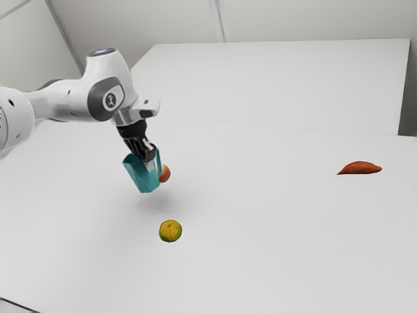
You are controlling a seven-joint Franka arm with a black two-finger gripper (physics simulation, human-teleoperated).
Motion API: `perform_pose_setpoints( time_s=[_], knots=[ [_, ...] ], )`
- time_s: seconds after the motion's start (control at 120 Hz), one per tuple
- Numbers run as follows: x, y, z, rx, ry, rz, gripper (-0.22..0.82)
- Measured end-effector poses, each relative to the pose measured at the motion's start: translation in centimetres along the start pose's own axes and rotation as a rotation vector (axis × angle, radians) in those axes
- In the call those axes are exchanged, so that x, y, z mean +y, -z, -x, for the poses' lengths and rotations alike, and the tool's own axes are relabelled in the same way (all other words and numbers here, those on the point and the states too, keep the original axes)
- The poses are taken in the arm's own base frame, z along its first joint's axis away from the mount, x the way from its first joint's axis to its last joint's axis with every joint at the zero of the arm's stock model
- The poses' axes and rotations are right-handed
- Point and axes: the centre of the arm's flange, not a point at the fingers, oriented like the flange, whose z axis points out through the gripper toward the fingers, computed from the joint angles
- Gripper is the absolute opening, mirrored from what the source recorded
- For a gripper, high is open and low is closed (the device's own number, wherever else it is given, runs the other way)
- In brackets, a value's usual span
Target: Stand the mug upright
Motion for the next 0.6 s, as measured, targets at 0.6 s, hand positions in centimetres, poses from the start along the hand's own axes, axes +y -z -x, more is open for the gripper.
perform_pose_setpoints(
  time_s=[0.6],
  knots=[
    [2.9,-7.3,-1.8,0.075,0.169,-0.119,-0.18]
  ],
)
